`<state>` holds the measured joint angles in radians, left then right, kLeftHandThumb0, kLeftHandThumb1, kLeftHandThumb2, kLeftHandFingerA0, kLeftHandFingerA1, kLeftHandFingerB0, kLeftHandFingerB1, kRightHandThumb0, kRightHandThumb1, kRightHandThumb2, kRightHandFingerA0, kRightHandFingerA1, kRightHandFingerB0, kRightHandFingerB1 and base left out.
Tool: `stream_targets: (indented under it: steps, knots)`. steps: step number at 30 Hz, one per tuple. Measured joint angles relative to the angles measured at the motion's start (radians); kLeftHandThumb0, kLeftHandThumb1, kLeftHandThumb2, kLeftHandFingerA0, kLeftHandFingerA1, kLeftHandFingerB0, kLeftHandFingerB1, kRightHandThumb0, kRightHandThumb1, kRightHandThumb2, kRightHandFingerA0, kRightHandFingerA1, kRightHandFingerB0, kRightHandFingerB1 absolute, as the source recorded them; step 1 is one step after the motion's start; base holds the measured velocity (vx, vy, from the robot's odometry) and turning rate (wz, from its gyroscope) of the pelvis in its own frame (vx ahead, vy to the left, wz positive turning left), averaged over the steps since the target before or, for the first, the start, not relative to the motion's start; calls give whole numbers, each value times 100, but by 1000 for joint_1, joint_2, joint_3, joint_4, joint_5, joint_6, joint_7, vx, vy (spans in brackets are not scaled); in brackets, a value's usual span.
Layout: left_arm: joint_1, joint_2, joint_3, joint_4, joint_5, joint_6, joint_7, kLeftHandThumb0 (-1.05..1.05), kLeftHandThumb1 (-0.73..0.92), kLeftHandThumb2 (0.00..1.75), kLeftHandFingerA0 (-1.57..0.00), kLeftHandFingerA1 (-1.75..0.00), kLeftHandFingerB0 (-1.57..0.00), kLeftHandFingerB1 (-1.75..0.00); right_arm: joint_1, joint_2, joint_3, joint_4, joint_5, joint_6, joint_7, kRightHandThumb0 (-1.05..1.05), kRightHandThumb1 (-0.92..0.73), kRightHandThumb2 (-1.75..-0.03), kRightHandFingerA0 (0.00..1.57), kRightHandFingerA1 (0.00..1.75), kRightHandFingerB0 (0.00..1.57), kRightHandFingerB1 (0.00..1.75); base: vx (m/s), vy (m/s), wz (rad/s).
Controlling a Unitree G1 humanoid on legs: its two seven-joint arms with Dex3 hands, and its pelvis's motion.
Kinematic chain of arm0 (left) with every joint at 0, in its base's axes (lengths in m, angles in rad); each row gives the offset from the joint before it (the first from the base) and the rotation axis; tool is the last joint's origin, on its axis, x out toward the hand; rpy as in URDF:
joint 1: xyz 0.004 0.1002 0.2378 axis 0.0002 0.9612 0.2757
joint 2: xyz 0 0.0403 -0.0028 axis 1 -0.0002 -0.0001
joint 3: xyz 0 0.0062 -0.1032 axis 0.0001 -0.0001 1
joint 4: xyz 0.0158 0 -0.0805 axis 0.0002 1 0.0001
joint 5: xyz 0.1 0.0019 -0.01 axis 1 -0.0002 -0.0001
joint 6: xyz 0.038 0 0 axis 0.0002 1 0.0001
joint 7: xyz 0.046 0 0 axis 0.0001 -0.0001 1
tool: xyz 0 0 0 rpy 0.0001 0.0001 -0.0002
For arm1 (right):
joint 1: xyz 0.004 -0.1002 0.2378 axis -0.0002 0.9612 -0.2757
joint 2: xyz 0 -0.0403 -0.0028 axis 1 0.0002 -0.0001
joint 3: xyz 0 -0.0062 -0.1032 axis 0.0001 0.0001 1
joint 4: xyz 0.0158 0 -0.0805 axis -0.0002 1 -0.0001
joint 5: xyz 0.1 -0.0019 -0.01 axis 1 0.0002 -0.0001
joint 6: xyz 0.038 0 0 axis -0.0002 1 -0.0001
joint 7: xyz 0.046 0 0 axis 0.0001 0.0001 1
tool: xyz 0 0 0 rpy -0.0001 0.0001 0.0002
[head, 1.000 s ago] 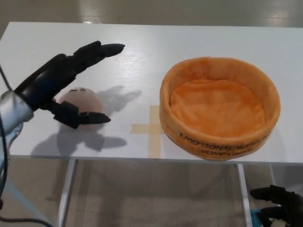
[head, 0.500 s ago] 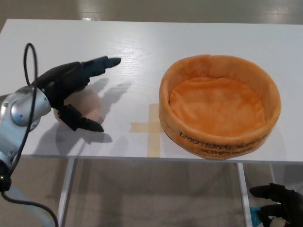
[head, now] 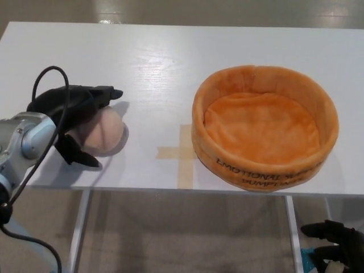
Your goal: Use the left hand to pick up the pink round toy on the left and place it inside the orange plate on the desk.
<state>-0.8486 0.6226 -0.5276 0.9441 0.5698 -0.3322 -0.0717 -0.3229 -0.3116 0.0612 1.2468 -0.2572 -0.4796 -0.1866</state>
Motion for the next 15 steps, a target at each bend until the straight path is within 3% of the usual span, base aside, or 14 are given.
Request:
stream_targets:
  steps: [1,2,3,4,5,6,7,10,11,14,15]
  knots:
    - [-1,0,-1,5,5,0,5,-43,49,64,-17,-35,-13,-33,0,0,0,0,0,0,0,-12,-64,-58,62,54,67,49,0,0,0]
    - [-5,0,-4,16,16,-1,17,-36,66,60,-55,-41,-30,-31,0,0,0,0,0,0,0,-12,-64,-58,62,54,68,50,0,0,0]
    - [-7,0,-4,24,22,-2,25,-36,66,60,-55,-41,-30,-31,0,0,-1,0,0,0,0,-12,-64,-58,62,54,68,50,0,0,0]
    - [-12,0,-6,37,30,-4,32,-30,79,64,-89,-116,-72,-42,0,0,-1,0,0,0,0,-12,-64,-58,60,53,67,50,0,0,0]
    - [-13,-1,-6,41,32,-5,33,-30,79,64,-89,-116,-72,-42,0,-1,-1,0,0,0,0,-12,-64,-58,60,53,67,50,0,0,0]
    - [-17,-2,-5,49,35,-7,35,-26,76,64,-90,-131,-83,-49,0,-1,-1,0,0,0,0,-11,-64,-58,59,53,67,50,0,0,0]
    - [-20,-6,-3,57,38,-8,35,-26,81,67,-75,-162,-79,-78,0,-1,-1,0,0,0,0,-13,-64,-58,60,52,67,49,0,0,0]
    - [-28,-15,6,74,40,-11,40,-27,82,65,-71,-165,-74,-80,0,-1,-1,0,0,0,0,-12,-64,-58,58,52,66,49,0,0,0]
    - [-28,-18,7,77,40,-11,42,-28,82,63,-69,-168,-69,-93,0,-2,-1,0,0,0,0,-12,-64,-58,59,52,66,49,0,0,0]
    - [-28,-25,11,83,42,-14,52,-28,82,64,-69,-167,-69,-88,0,-2,-2,0,0,0,0,-11,-64,-58,60,53,66,49,0,0,0]
    - [-28,-28,13,86,44,-17,58,-27,82,63,-68,-167,-65,-101,0,-2,-2,0,0,0,0,-10,-64,-58,60,54,68,50,0,0,0]
